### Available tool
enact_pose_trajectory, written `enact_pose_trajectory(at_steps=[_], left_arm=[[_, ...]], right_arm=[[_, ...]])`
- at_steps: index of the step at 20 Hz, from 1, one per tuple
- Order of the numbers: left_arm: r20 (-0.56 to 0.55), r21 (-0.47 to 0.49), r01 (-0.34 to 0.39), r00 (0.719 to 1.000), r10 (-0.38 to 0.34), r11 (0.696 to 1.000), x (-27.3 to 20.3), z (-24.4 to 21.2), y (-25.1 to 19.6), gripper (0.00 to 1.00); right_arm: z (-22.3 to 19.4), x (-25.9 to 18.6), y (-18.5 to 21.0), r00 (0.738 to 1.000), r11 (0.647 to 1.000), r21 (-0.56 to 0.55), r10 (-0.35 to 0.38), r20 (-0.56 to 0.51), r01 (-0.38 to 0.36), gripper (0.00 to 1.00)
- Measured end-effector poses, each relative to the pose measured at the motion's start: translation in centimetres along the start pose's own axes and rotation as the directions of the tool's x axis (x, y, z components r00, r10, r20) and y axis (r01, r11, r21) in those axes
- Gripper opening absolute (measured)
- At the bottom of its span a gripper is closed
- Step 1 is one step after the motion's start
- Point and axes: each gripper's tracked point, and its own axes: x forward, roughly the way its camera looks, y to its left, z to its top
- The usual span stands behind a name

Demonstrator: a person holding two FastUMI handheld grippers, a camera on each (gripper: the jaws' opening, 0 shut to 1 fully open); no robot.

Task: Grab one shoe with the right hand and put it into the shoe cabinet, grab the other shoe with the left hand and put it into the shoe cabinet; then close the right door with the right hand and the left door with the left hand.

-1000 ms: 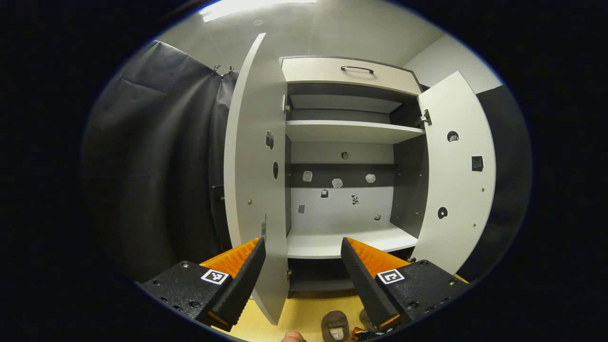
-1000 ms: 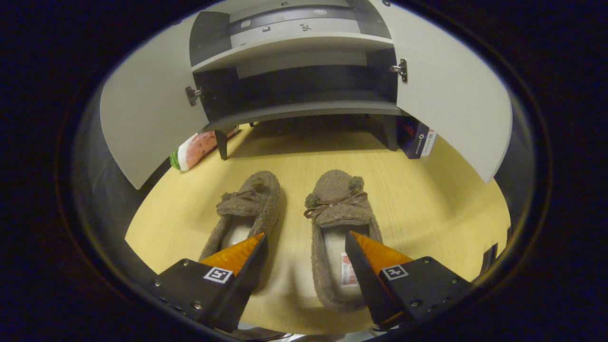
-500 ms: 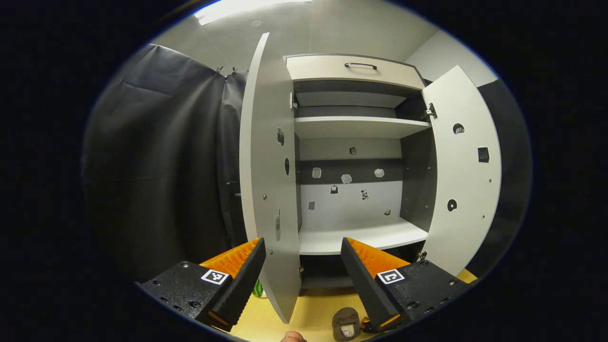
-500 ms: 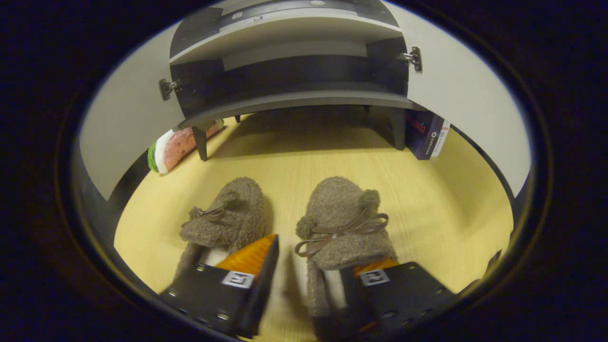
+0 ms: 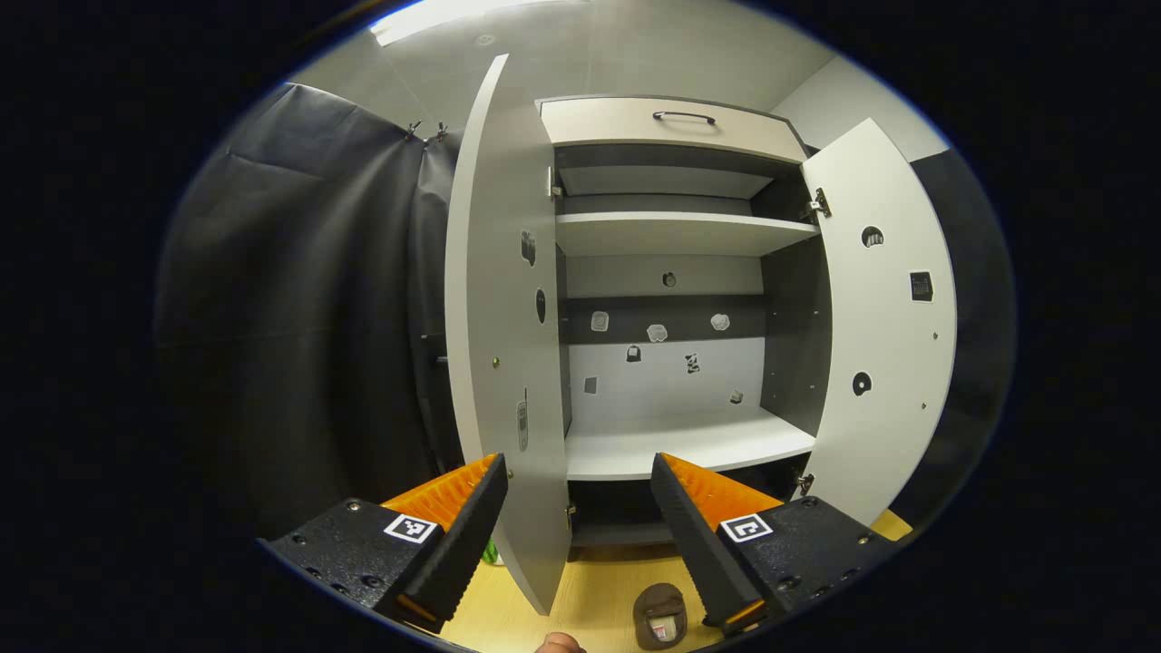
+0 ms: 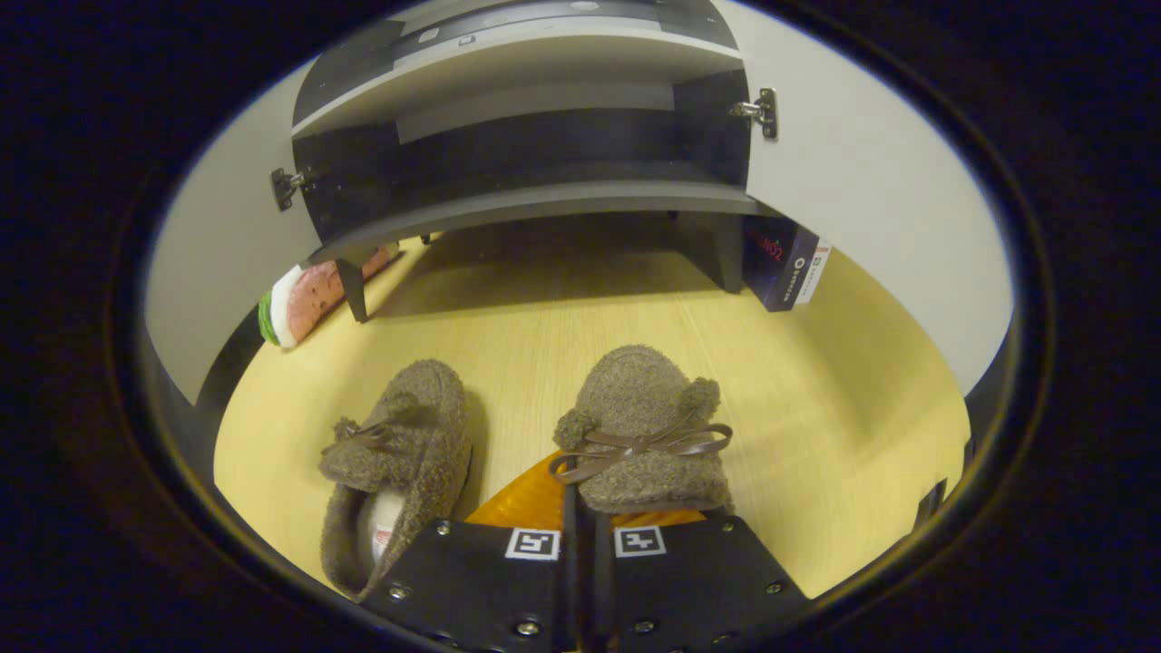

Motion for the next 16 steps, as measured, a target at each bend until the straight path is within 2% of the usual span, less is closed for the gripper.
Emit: enact_pose_trajectory(at_steps=[4, 7, 11, 13, 16], left_arm=[[-0.005, -0.006, 0.014, 1.000, -0.014, 1.000, 0.2, -0.4, -0.4, 0.98], [-0.015, -0.022, 0.028, 0.999, -0.028, 0.999, 0.6, -1.1, -0.7, 0.98], [-0.025, -0.039, 0.050, 0.998, -0.051, 0.998, 1.1, -1.8, -1.2, 0.98], [-0.022, -0.034, 0.058, 0.998, -0.059, 0.998, 1.4, -2.0, -1.5, 1.00], [-0.012, -0.026, 0.071, 0.997, -0.072, 0.997, 1.9, -2.0, -1.9, 0.98]], right_arm=[[5.2, -3.1, 0.0, 0.995, 1.000, 0.000, 0.011, 0.102, -0.011, 0.08], [10.7, -6.2, 0.3, 0.979, 1.000, -0.022, 0.021, 0.204, -0.017, 0.08], [19.9, -11.1, 1.5, 0.938, 0.998, -0.056, 0.046, 0.344, -0.029, 0.07], [24.4, -12.7, 2.2, 0.917, 0.997, -0.075, 0.060, 0.394, -0.033, 0.08], [30.8, -14.2, 3.4, 0.888, 0.995, -0.085, 0.079, 0.453, -0.045, 0.08]])
